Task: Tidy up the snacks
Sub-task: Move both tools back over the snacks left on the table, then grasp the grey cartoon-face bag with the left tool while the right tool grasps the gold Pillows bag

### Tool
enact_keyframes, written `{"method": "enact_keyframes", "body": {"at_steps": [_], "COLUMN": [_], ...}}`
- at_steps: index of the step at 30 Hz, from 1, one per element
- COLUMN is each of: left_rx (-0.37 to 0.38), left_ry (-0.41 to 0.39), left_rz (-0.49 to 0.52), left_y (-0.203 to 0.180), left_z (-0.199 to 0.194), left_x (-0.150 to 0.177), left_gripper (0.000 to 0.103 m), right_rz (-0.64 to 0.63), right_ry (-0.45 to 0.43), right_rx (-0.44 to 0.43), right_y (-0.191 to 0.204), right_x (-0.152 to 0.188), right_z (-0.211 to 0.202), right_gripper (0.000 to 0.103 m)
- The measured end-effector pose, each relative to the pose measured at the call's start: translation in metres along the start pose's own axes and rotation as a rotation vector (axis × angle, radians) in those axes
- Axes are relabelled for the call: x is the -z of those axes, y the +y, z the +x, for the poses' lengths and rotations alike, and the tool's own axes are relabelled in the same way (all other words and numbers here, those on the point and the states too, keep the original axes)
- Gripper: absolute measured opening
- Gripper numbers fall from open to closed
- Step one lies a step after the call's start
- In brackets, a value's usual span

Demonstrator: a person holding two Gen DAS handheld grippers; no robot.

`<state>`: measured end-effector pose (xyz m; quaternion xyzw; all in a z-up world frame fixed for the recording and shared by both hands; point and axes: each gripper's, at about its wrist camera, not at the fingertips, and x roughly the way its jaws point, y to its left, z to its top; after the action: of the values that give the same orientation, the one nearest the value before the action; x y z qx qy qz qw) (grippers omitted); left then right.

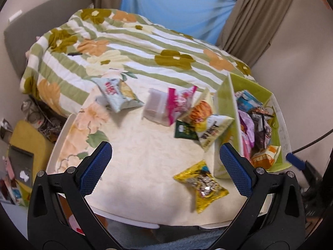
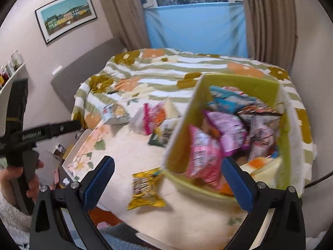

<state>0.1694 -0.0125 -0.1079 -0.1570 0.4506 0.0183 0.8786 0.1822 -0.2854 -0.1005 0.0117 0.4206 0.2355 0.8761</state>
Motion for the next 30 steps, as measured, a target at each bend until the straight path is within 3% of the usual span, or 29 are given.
{"method": "enact_keyframes", "body": {"at_steps": [10,18,25,30], "left_rx": [0.08,0.145,0.188,0.21], "left_ry": [0.055,0.172,0.27,0.327], "left_rz": [-0.016,-0.02,-0.022,-0.034], "left_y": [0.082,0.128,0.152,0.158], "left_z": [0.032,0.109,0.188,0.231], "left_x": [-0.053,-0.091,-0.11,-0.114], "left_gripper": [0.102,0.102,0.102,0.092], "right_rz": [0.119,0.227,0.161,0.12], "right_ry": [0.081,0.15,0.191,0.226], "right_rx": [0.078,0.21,0.307,0.321], "right_y": [0.054,0.07,0.073,0.069], "right_x": [0.006,0.018,0.035,0.043], "right_z": [0.057,0.1,0.13,0.151], "right_gripper": [0.102,0.102,0.102,0.102]}}
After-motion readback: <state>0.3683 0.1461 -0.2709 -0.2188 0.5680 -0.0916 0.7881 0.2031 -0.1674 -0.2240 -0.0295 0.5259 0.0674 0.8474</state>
